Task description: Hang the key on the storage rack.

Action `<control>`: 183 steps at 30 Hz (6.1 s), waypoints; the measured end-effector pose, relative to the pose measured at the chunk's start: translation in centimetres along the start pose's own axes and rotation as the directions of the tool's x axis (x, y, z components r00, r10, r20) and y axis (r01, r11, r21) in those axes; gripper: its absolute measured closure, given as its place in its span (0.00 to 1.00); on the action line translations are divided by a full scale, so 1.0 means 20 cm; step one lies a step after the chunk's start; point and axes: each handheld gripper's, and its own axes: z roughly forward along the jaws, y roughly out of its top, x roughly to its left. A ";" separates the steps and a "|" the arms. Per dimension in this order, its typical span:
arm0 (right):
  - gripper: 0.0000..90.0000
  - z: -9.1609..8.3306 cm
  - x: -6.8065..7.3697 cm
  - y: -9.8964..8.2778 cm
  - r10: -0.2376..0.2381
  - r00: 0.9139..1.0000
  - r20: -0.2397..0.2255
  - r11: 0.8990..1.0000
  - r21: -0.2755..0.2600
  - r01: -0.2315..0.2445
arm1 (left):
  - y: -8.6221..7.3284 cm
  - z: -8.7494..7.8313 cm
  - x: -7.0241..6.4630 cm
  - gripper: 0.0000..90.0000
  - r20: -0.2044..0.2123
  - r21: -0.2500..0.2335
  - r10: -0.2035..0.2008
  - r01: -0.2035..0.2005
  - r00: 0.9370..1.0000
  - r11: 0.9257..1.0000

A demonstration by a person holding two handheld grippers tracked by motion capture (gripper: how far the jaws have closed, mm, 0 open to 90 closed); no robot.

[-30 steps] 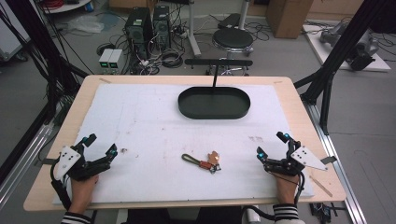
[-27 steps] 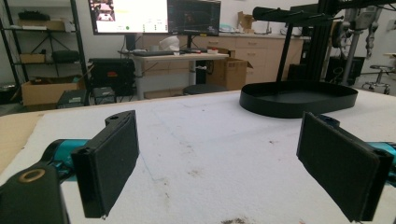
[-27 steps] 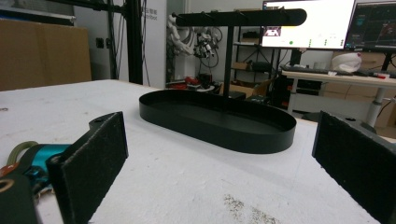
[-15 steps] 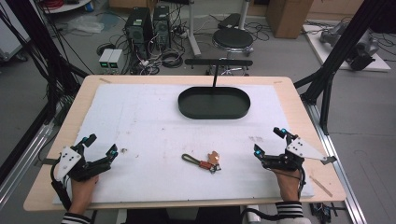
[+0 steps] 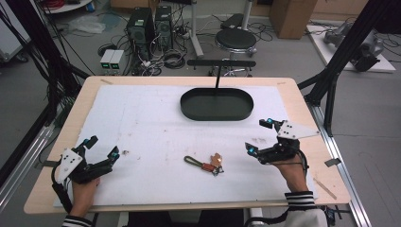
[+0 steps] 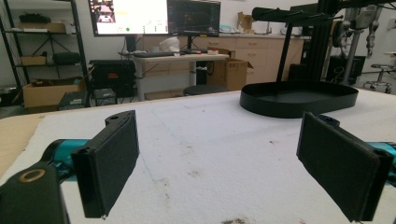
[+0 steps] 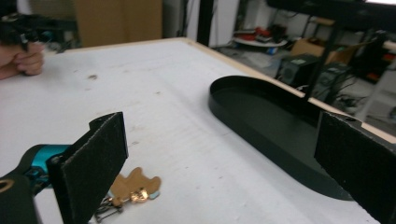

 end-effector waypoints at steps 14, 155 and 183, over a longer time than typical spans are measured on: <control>0.03 0.16 0.06 0.12 -0.093 0.985 -0.148 0.978 0.173 0.118 | 0.00 0.00 0.00 0.15 -0.002 -0.002 0.000 0.000 1.000 1.000; 0.80 0.40 -0.14 0.28 0.070 0.990 0.126 0.973 0.211 -0.096 | 0.00 0.00 -0.01 0.15 -0.002 0.001 0.018 -0.018 1.000 1.000; 0.81 0.36 -0.46 0.37 0.112 0.876 0.469 0.982 0.084 -0.171 | 0.00 0.00 -0.01 0.15 -0.002 0.000 0.018 -0.018 1.000 1.000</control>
